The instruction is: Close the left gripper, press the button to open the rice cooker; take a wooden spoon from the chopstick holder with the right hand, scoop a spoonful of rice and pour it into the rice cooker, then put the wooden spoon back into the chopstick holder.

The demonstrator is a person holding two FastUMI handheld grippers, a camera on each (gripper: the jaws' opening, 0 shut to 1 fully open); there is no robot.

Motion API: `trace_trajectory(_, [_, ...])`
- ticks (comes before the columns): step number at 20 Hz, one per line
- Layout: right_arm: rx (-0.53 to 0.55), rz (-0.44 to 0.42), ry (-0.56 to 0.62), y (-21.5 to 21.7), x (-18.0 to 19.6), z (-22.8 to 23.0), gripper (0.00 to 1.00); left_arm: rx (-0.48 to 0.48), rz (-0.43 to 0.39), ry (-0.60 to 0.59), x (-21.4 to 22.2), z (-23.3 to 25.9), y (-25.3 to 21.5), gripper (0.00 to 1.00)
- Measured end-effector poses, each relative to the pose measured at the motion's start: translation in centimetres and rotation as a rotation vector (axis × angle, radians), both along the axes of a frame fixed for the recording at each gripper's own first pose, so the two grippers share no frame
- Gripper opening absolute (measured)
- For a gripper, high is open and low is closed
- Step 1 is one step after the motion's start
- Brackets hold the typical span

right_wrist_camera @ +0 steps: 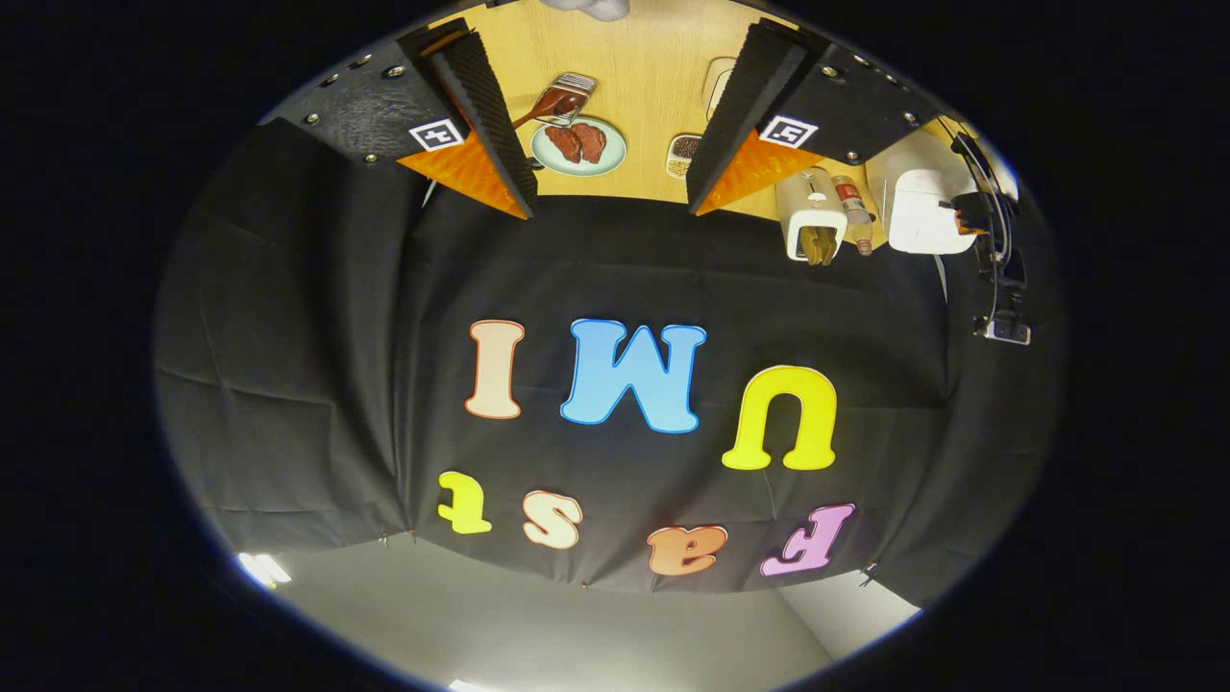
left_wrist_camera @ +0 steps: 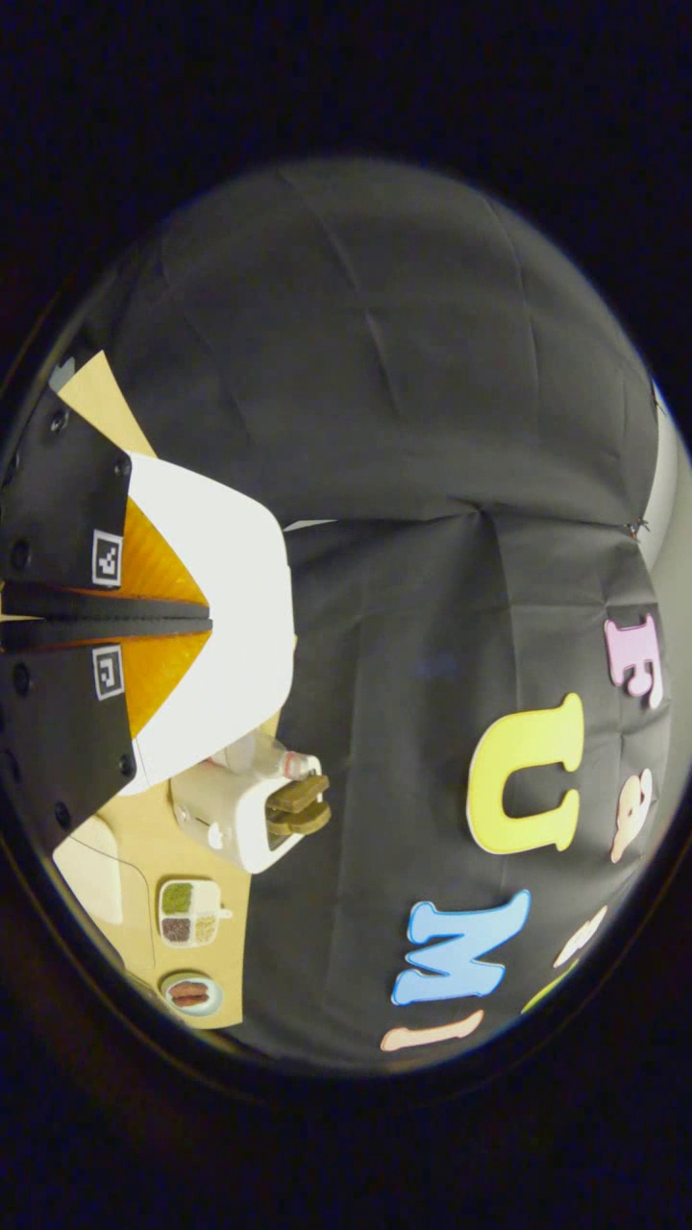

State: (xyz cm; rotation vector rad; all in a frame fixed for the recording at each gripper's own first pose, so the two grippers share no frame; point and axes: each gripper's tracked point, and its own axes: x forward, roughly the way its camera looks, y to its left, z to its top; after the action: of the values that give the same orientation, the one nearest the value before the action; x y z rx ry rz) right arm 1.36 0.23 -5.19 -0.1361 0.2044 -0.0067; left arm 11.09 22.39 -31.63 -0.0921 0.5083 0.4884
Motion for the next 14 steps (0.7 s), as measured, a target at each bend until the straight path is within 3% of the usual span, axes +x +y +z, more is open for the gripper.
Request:
trace_trajectory(4, [-0.005, 0.016, 0.025, 0.3, 0.1, -0.7, 0.96, -0.018, 0.01, 0.079, -0.4, -2.9, 0.3, 0.08])
trace_trajectory(8, [0.009, 0.016, 0.031, 0.3, 0.2, -1.0, 0.96, 0.01, -0.005, 0.094, -0.4, -2.8, 0.5, 0.09])
trace_trajectory(12, [0.038, 0.019, 0.047, 0.5, 0.3, -1.7, 0.96, -0.038, -0.009, 0.121, -0.6, -3.4, 0.1, 0.09])
trace_trajectory(14, [0.043, 0.016, 0.045, 0.3, 0.3, -1.9, 0.96, -0.003, -0.025, 0.121, -0.5, -3.3, 0.2, 0.09])
